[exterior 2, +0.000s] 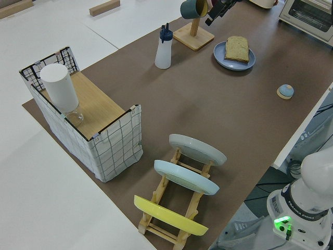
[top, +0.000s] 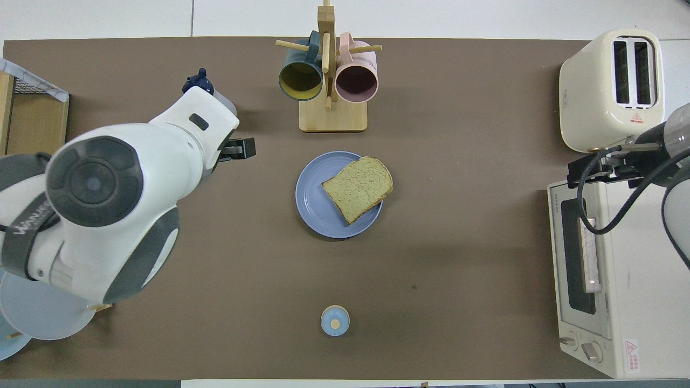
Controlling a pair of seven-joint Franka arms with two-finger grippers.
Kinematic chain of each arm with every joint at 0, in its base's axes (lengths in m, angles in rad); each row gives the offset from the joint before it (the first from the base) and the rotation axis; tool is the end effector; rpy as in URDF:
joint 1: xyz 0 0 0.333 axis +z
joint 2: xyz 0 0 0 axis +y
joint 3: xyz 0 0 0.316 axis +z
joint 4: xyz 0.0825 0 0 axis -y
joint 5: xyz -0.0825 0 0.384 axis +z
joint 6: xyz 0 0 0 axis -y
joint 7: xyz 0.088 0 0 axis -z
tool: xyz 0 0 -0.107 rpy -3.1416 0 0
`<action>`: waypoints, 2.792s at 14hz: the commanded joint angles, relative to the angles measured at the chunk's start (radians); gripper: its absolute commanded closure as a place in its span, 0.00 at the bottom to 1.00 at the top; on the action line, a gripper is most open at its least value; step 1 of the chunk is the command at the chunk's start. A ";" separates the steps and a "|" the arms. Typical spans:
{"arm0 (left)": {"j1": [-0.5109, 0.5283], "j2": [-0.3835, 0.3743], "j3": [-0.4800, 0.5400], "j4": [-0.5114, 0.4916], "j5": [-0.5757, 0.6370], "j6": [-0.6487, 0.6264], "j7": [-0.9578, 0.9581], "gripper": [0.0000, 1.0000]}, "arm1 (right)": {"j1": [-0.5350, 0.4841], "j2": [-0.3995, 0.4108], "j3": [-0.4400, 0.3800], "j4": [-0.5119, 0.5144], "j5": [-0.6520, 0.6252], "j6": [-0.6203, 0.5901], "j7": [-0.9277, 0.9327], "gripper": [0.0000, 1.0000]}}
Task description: Put bread on plate and add seasoning
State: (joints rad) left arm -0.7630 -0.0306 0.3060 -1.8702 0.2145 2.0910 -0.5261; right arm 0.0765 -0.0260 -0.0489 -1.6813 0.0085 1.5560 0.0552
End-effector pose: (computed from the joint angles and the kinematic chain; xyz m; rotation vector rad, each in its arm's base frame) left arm 0.5236 -0.2437 0.5473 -3.0557 0.0204 -0.4762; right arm 0.5406 0.0155 0.5856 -3.1318 0.0436 0.1562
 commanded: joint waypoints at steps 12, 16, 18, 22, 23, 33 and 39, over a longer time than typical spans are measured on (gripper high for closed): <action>0.463 -0.040 -0.156 0.233 -0.141 -0.458 0.441 0.00 | -0.014 -0.023 0.011 -0.028 -0.005 0.015 -0.015 0.00; 0.749 -0.025 -0.419 0.284 -0.164 -0.551 0.482 0.00 | -0.015 -0.023 0.011 -0.028 -0.005 0.016 -0.015 0.00; 0.754 -0.044 -0.424 0.261 -0.185 -0.555 0.482 0.00 | -0.015 -0.023 0.011 -0.028 -0.005 0.015 -0.015 0.00; 0.699 -0.066 -0.424 0.229 -0.204 -0.539 0.471 0.00 | -0.014 -0.023 0.011 -0.028 -0.005 0.016 -0.015 0.00; 0.689 -0.064 -0.423 0.229 -0.201 -0.536 0.469 0.00 | -0.014 -0.023 0.011 -0.028 -0.005 0.015 -0.015 0.00; 0.640 -0.022 -0.343 0.232 -0.198 -0.514 0.425 0.00 | -0.015 -0.023 0.011 -0.028 -0.005 0.015 -0.015 0.00; 0.626 -0.015 -0.252 0.258 -0.248 -0.503 0.460 0.00 | -0.015 -0.023 0.011 -0.028 -0.005 0.015 -0.015 0.00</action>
State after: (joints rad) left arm -0.1180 -0.0478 0.0511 -1.6201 -0.0234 1.5761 -0.0811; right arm 0.0765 -0.0263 -0.0489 -1.6814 0.0085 1.5560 0.0552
